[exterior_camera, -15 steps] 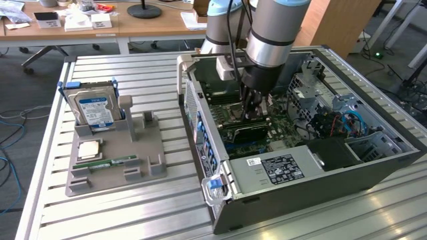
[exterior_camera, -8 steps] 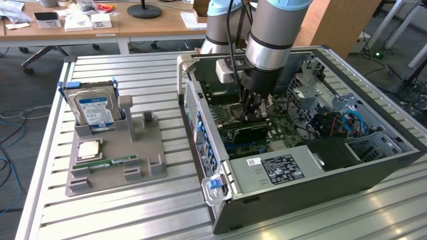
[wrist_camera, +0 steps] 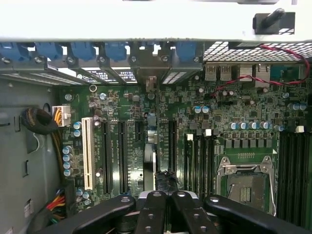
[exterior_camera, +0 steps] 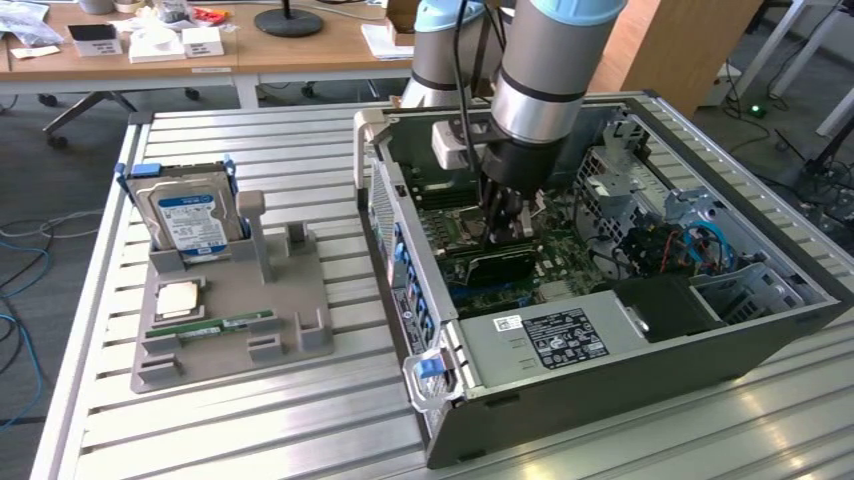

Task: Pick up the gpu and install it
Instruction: 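Press down on the gpu until it lock into place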

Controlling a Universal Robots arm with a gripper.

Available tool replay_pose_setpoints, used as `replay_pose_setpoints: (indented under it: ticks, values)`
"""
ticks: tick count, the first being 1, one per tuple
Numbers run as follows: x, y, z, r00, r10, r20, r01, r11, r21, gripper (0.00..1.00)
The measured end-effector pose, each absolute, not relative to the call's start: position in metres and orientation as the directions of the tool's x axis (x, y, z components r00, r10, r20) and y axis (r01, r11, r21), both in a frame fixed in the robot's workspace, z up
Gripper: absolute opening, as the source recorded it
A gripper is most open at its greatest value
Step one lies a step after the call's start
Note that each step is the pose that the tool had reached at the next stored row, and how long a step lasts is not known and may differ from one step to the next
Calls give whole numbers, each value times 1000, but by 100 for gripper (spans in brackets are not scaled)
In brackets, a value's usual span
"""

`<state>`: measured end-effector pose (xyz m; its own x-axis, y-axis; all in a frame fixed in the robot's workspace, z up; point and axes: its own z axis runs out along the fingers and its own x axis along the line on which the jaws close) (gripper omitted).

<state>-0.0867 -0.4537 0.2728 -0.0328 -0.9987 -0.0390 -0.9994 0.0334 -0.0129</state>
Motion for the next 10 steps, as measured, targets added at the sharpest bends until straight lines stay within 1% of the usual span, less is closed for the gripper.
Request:
replay_pose_setpoints:
  ticks: [10]
  values:
    - [-87, -455, 269, -33, -999, -39, -999, 33, -13, 10]
